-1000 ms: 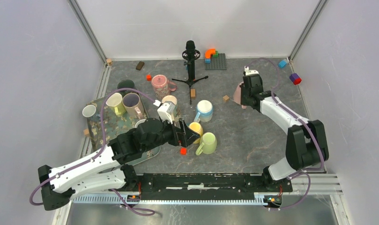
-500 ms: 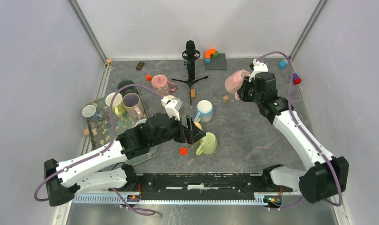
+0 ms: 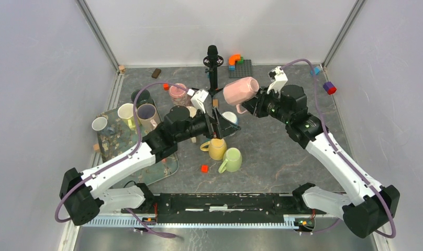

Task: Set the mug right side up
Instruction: Turn over the cup at the center of the board.

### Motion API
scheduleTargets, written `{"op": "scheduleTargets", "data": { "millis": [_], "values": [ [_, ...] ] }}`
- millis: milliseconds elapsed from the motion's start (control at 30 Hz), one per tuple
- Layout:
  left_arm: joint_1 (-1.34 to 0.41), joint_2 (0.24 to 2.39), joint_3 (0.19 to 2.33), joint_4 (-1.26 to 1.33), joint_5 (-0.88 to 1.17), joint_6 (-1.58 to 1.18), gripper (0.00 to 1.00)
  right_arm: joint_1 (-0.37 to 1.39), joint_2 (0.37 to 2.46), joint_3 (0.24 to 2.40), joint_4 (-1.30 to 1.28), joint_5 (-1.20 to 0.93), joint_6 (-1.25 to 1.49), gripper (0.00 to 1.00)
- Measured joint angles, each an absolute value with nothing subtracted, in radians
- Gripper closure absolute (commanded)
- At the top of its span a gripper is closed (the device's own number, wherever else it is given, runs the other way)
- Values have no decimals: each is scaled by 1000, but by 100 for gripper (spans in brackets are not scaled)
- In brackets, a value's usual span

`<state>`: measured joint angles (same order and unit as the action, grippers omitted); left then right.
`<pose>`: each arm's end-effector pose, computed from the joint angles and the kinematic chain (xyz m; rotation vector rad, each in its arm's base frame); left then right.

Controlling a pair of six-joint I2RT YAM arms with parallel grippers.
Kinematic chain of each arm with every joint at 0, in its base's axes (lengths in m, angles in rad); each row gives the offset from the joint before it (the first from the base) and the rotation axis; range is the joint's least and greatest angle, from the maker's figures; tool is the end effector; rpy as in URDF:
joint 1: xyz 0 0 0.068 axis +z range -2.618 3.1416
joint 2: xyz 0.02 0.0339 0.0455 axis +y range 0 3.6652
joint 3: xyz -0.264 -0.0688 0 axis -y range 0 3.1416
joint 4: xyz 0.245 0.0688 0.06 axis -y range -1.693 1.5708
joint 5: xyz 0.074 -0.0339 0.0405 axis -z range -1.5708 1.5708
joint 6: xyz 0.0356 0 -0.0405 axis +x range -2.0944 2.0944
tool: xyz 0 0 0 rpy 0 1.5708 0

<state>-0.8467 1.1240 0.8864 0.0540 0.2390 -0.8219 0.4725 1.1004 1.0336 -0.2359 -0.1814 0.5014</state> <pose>0.1692 -0.2040 0.3324 0.2210 1.9670 -1.3720 0.2222 0.1208 0.3598 -0.1023 1.9529 0.8282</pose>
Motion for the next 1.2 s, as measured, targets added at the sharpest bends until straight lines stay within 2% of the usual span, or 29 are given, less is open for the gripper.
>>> {"op": "scheduleTargets", "data": {
  "millis": [300,567,733,1200],
  "values": [
    [-744,1143,803,299,352,-935,3,524,1102,1034,-118,-291,609,100],
    [-709,1159,757,427,404,-1012,14,538,1102,1025,-22,-342,700,100],
    [-694,1179,745,538,431,-1066,23,563,1115,1016,36,-385,752,100],
    [-667,1185,696,747,456,-1194,56,569,1132,969,190,-485,895,100]
  ]
}}
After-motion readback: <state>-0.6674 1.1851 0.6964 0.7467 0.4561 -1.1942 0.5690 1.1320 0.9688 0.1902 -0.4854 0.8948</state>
